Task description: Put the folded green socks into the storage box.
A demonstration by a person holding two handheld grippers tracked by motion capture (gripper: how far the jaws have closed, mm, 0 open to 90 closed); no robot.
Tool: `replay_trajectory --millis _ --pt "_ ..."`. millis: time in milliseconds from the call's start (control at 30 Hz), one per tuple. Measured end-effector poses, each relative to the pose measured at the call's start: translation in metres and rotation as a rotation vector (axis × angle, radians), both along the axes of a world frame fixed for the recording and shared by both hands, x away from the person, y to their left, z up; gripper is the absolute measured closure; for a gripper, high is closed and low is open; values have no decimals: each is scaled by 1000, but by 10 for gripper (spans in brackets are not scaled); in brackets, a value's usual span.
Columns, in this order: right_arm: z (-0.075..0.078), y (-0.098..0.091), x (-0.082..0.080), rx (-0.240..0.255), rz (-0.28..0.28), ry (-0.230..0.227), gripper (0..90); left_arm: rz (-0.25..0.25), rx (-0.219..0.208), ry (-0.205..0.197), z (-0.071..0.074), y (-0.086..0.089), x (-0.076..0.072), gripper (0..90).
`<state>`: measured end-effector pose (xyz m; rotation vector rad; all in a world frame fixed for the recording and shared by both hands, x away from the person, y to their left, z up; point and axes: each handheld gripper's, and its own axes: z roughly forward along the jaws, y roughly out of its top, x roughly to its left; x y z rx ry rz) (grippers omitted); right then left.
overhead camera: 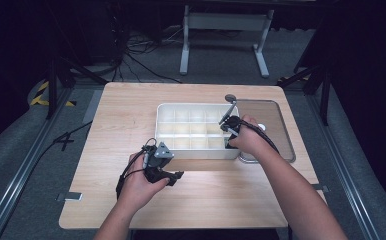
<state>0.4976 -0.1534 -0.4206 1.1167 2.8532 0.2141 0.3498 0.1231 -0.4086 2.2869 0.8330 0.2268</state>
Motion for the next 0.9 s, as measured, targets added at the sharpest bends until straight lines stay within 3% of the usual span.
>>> replay_trajectory --millis 200,367,467,500,667,900 --pt "4 -8 -7 55 48 -58 688 3 -3 3 0 -1 -1 344" --pt "18 -13 -17 111 29 -97 565 -1 -4 -2 0 -2 0 343" --pt "34 -23 -24 201 23 -167 580 -4 0 -1 0 -3 1 343" --pt "34 -23 -24 201 23 -167 580 -4 0 -1 0 -3 1 343" --pt "54 -37 -40 347 34 -249 583 -6 4 -1 1 -3 0 342" --pt "71 -51 -66 457 66 -324 578 3 1 1 3 3 -5 342"
